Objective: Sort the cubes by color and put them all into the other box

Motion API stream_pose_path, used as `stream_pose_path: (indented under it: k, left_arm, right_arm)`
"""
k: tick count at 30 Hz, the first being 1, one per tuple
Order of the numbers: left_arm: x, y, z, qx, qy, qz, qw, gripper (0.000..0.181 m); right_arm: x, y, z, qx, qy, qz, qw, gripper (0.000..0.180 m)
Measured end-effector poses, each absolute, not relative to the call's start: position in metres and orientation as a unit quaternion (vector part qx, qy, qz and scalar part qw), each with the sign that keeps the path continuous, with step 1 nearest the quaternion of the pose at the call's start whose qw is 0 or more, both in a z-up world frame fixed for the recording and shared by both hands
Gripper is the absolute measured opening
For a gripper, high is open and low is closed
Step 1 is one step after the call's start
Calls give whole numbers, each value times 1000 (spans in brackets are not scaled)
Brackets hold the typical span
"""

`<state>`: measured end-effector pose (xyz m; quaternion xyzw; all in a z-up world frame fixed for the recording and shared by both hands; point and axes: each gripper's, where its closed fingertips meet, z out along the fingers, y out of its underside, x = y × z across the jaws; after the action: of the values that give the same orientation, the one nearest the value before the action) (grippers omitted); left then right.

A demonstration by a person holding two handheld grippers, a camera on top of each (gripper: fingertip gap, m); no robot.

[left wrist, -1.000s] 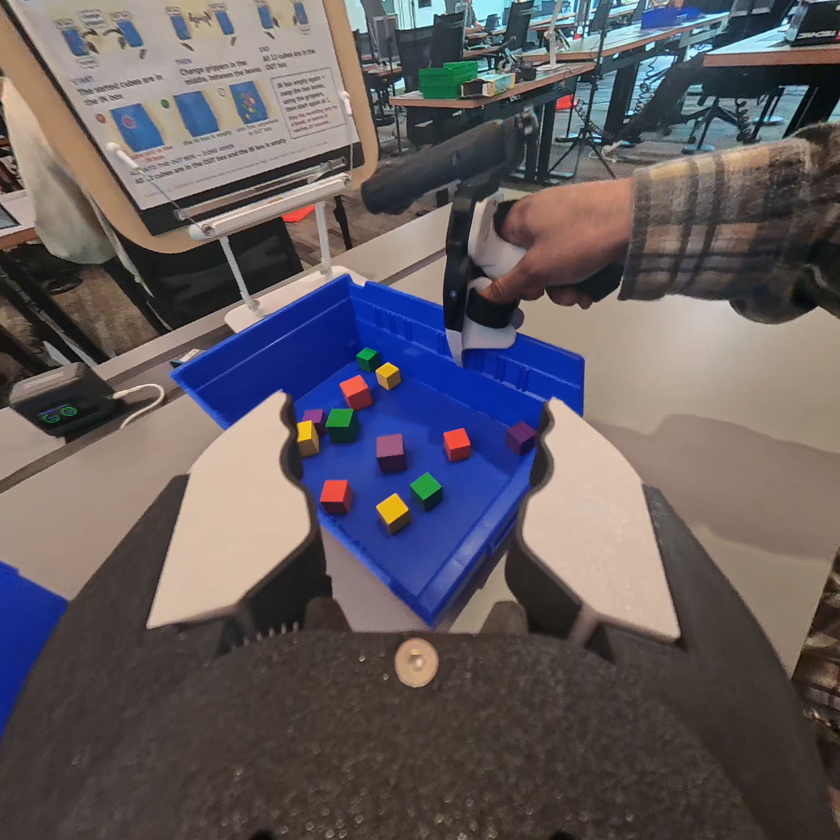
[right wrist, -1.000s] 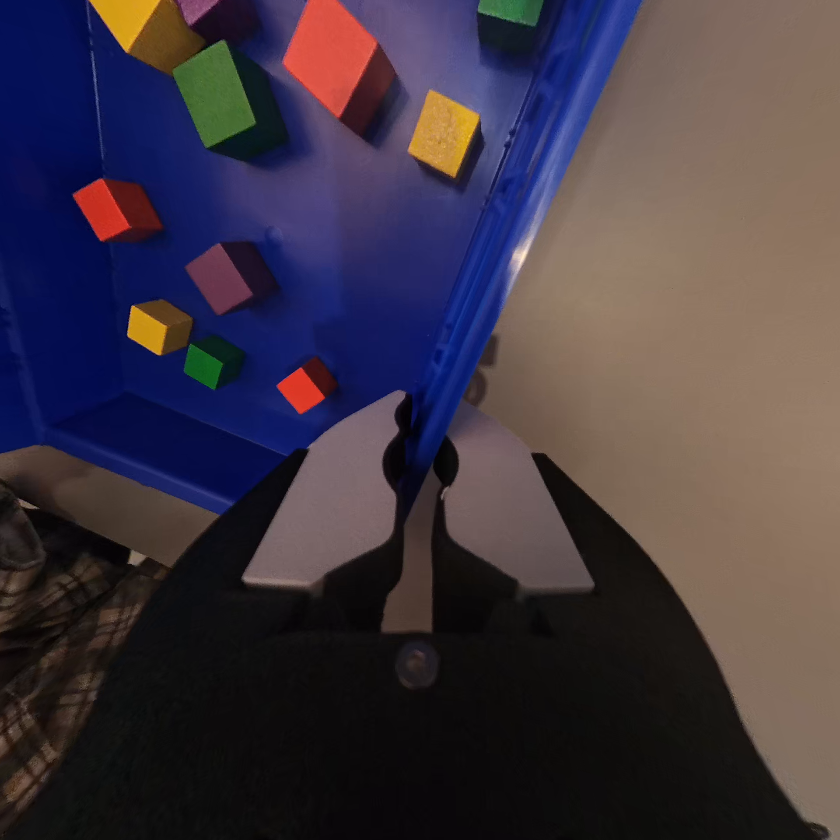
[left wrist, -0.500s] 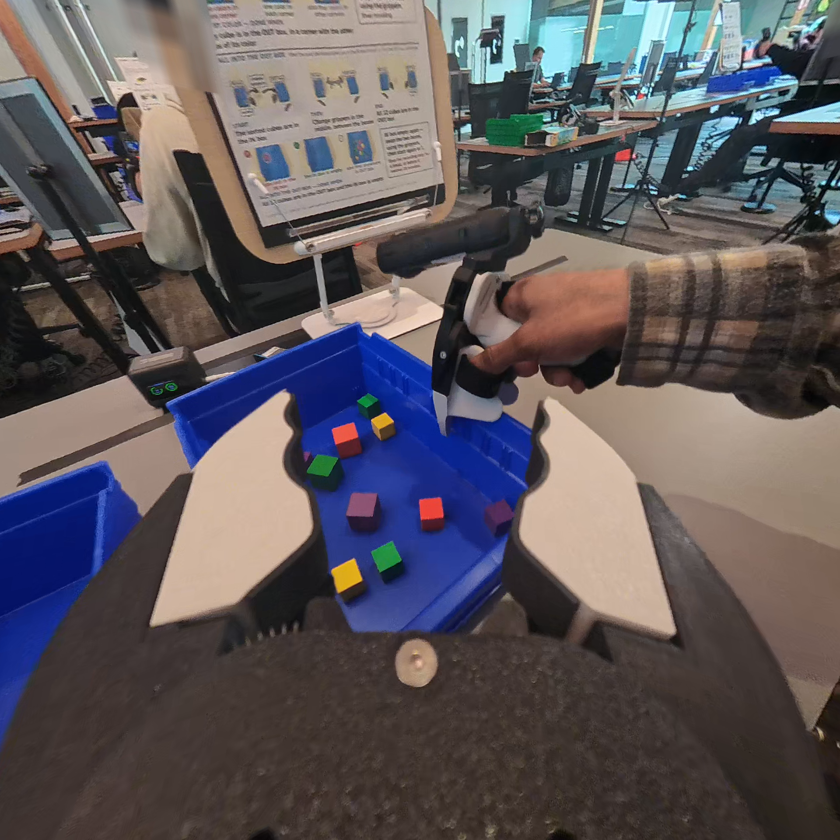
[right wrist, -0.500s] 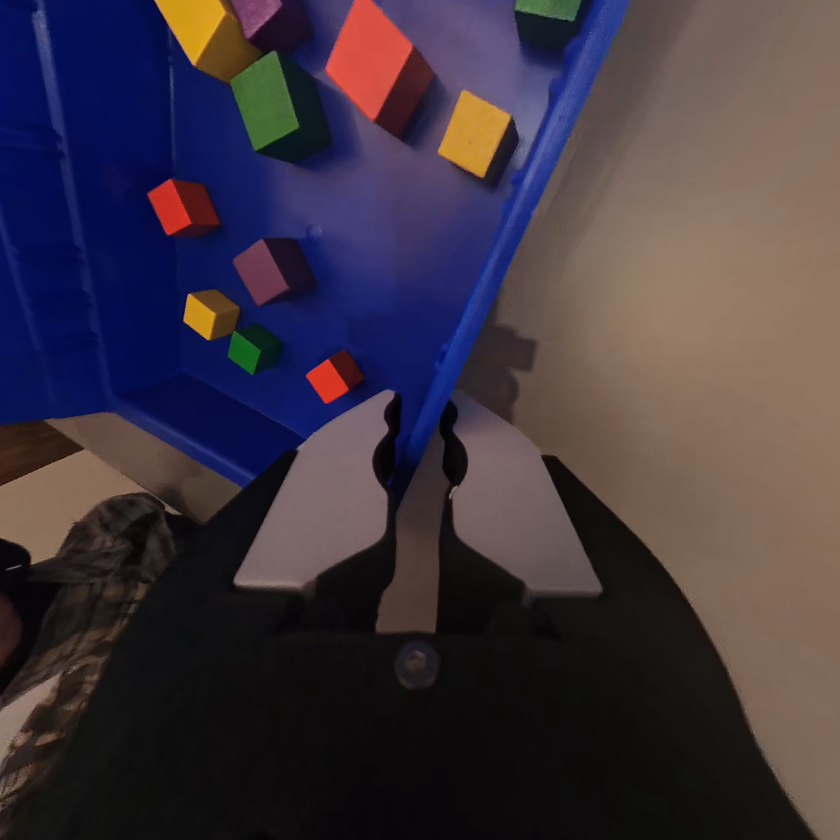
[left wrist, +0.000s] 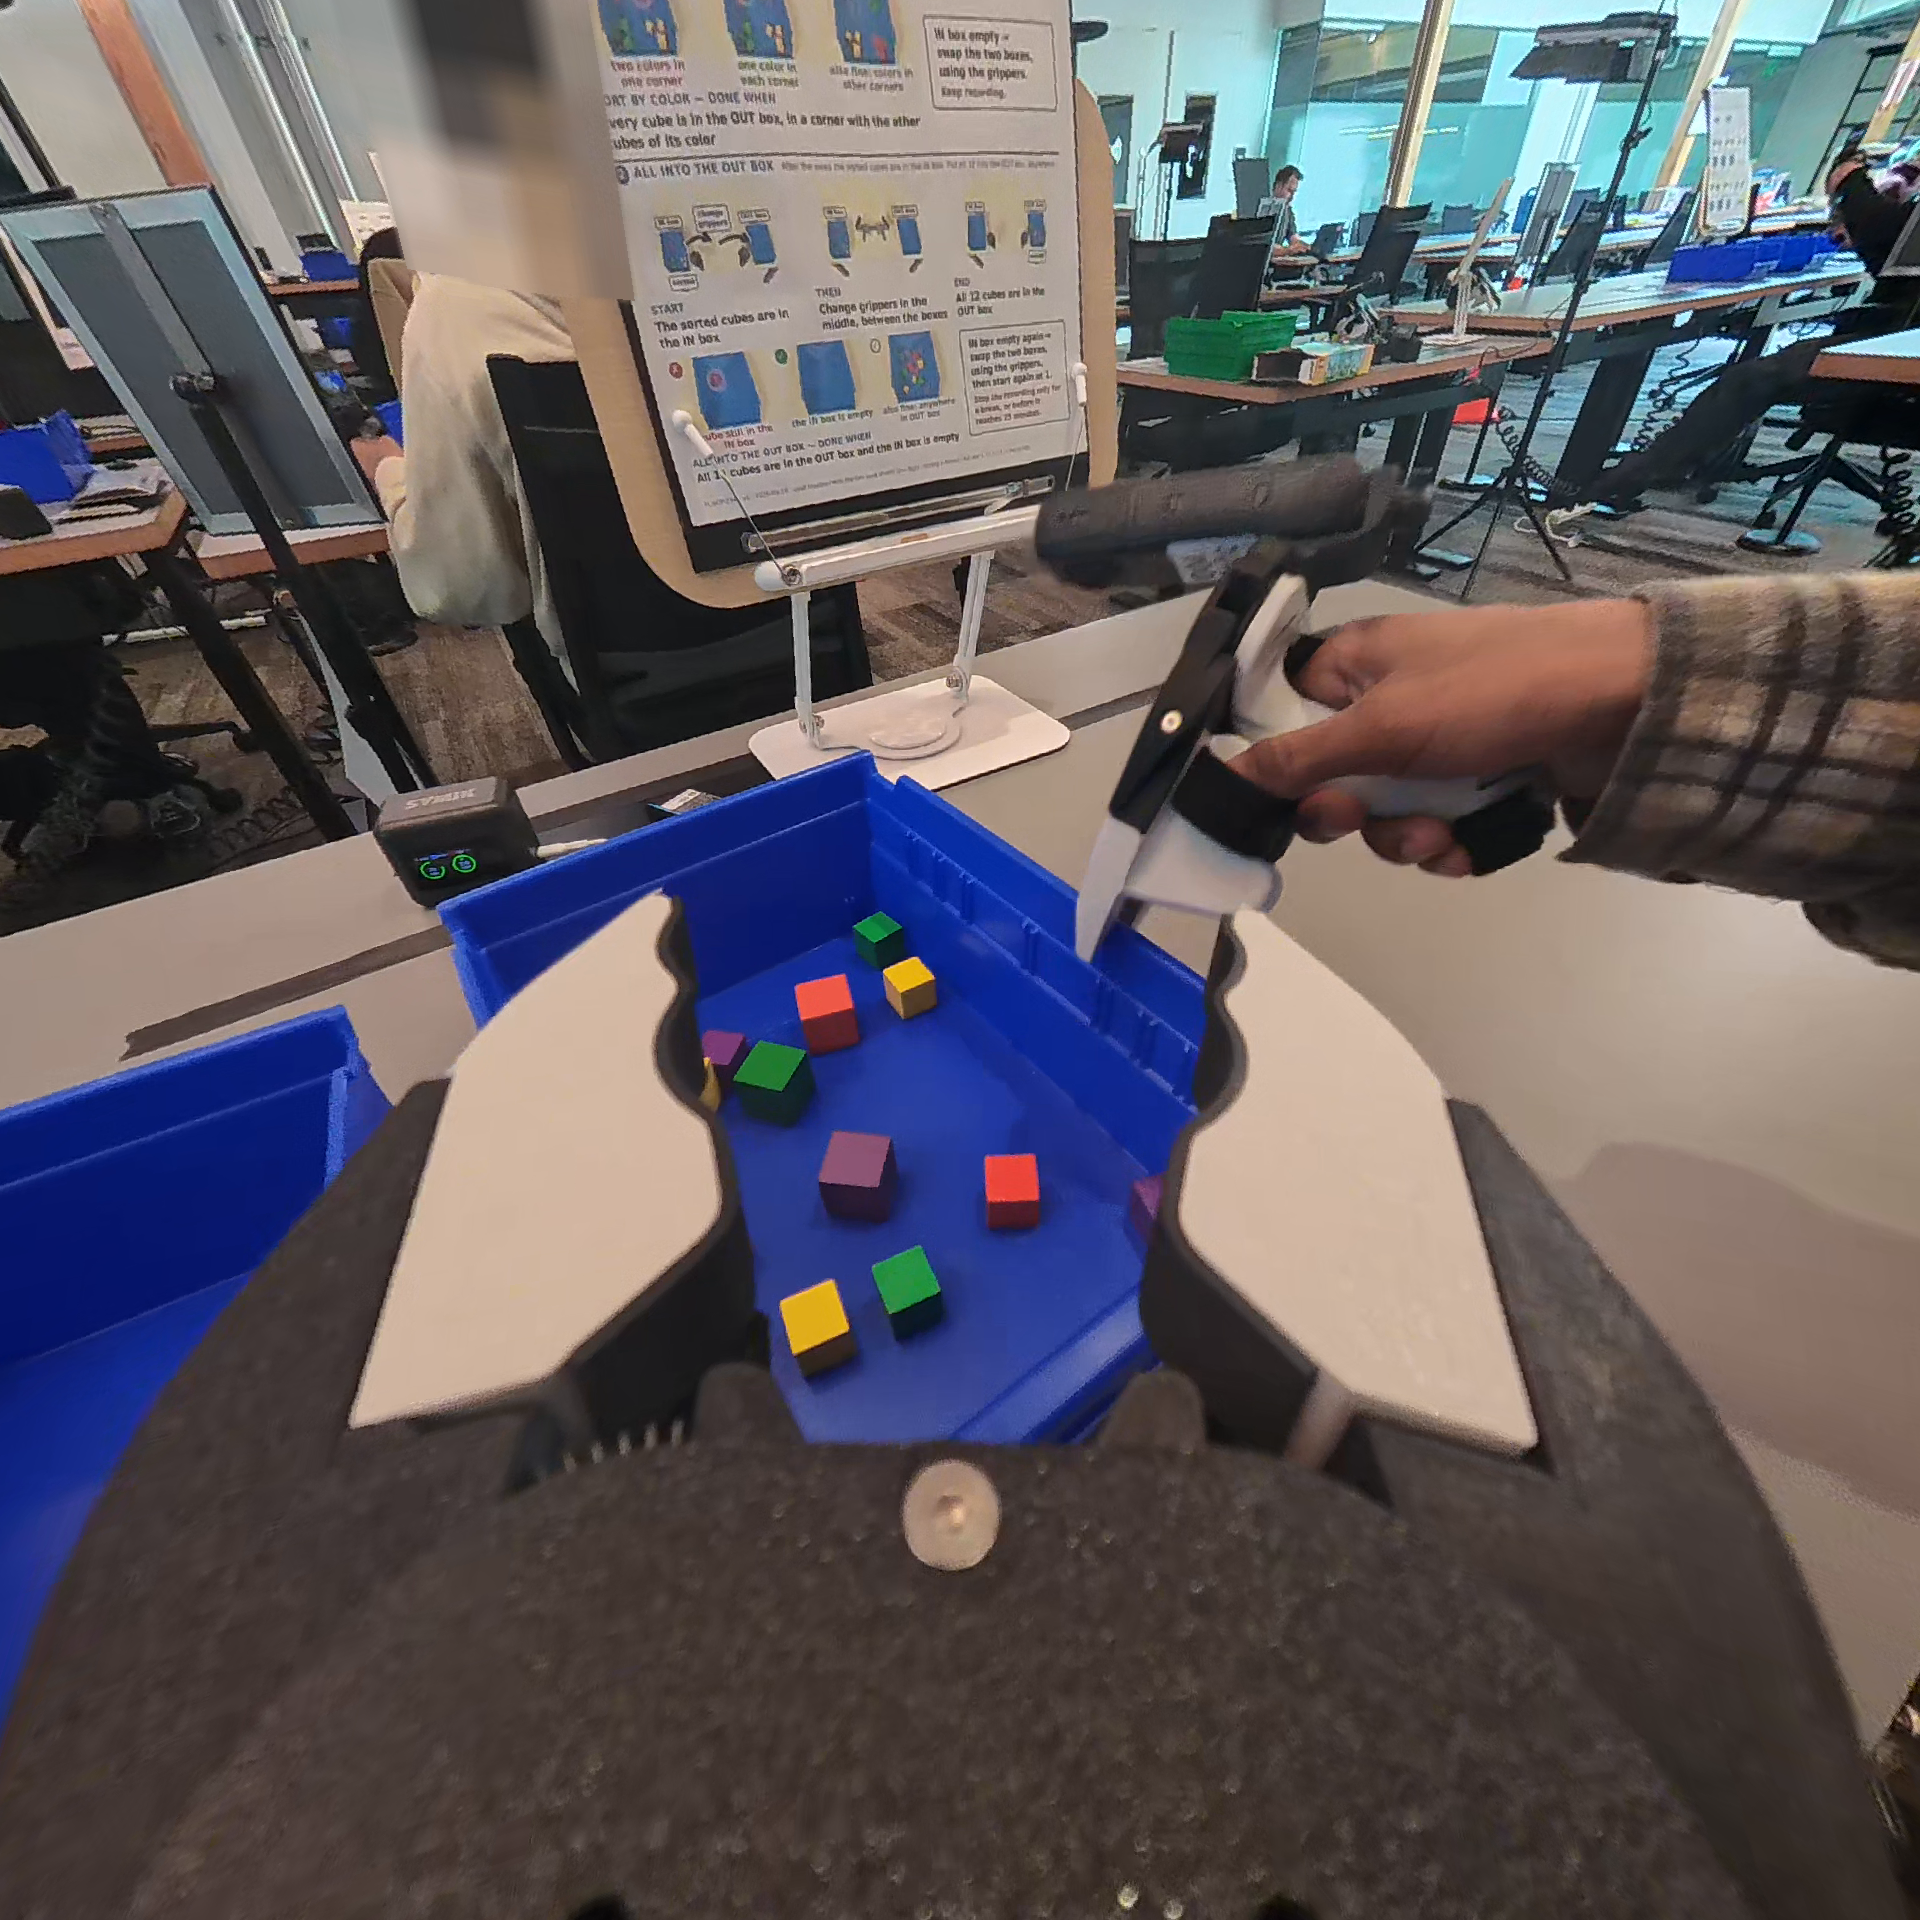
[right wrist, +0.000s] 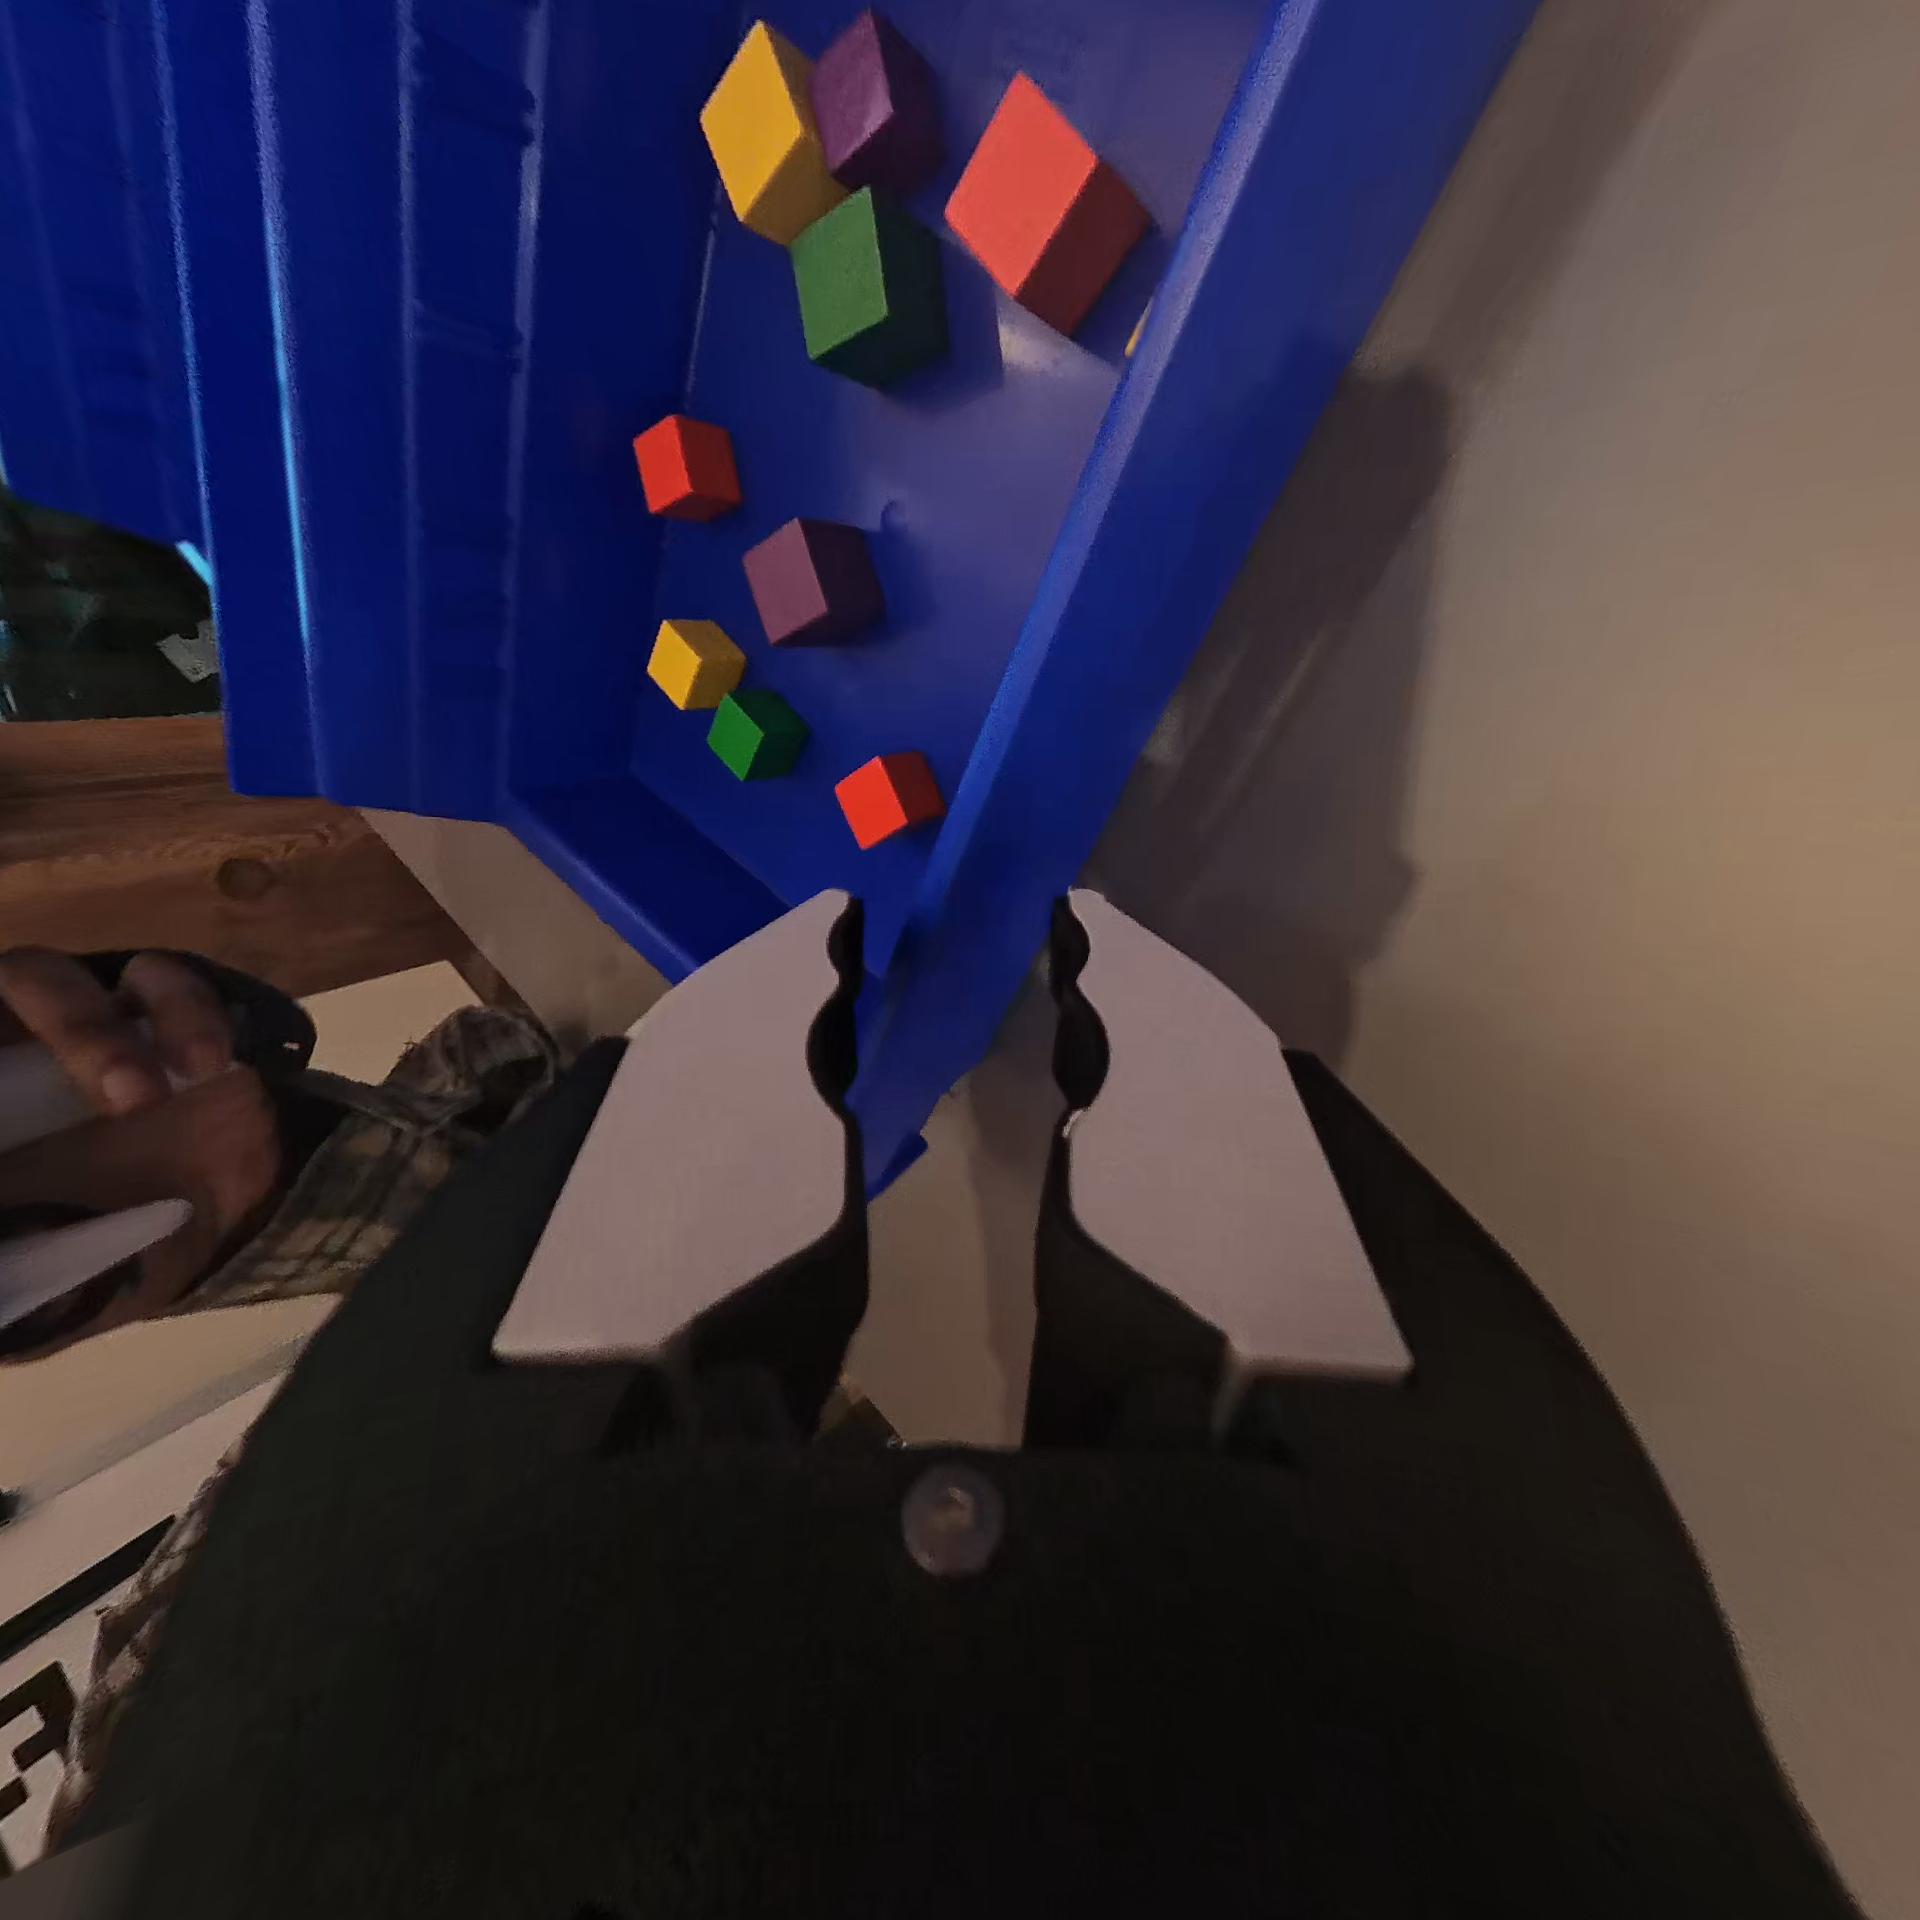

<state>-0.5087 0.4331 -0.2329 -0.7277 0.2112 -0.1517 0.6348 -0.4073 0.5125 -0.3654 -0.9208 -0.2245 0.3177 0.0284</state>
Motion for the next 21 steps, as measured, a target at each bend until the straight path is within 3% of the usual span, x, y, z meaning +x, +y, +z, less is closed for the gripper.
stream_pose_path:
  k: [6, 11, 14, 17, 21]
  left_arm:
    - [-506, 433, -233, -727, 216, -146, 635, 93]
    - [-508, 434, -235, -729, 216, -145, 633, 93]
    - [-511, 435, -235, -729, 214, -143, 634, 93]
    - [-514, 436, -235, -728, 209, -143, 637, 92]
    - [-515, 438, -237, -732, 212, -130, 634, 92]
  right_arm:
    - [-384, 518, -342, -901, -242, 350, 83, 37]
    - [-351, 519, -321, -870, -281, 361, 181, 44]
    - [-319, 518, -319, -828, -312, 359, 296, 65]
    - [-272, 527, -325, -763, -307, 313, 474, 92]
    - [-214, 518, -325, -667, -291, 268, 631, 95]
